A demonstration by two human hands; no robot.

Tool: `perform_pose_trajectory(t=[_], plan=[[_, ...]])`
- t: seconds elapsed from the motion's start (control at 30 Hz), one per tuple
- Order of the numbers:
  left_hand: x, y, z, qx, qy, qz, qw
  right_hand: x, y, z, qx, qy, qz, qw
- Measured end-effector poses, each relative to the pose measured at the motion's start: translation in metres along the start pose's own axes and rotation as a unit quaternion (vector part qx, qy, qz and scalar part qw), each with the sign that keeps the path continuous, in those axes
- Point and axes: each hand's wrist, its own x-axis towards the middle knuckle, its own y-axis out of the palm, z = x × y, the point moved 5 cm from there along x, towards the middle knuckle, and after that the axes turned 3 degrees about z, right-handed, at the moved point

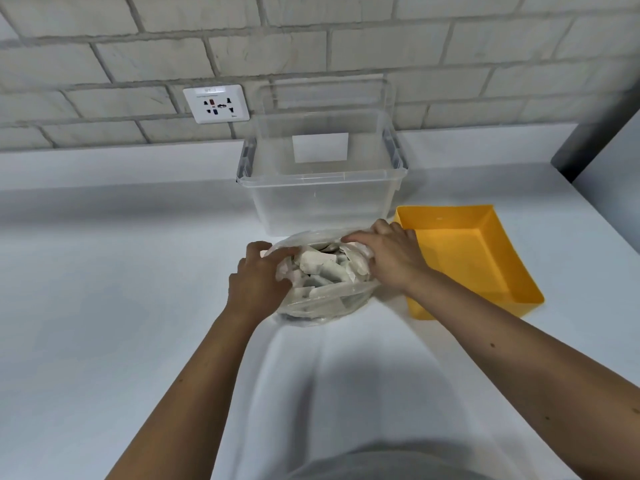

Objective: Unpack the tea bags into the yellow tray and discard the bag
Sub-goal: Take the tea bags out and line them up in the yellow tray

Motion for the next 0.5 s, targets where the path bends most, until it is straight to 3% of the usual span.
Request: perform_pose_trajectory(t=[0.1,0.23,0.37,0.5], plan=[[-0.004,-0.003,-0.015,0.061,0.029,0.001,0.998,-0.001,-0.002,0.012,-0.017,-0.05,-0.002,0.999],[-0.003,-0.002,-0.005,0.193,-0.024,0.078,0.978,0.002,-0.001,0.009,-0.108,-0.009,0.036,0.994],[-0.005,-0.006,-0.001,0.17,-0.017,0.104,0.98,0.001,-0.002,0.004,-0.11,0.008,0.055,0.992],[-0.007,-0.015,-0.009,0.027,0.042,0.072,0.996,-0.003,-0.011,0.0,0.044,-0.003,0.037,0.998]])
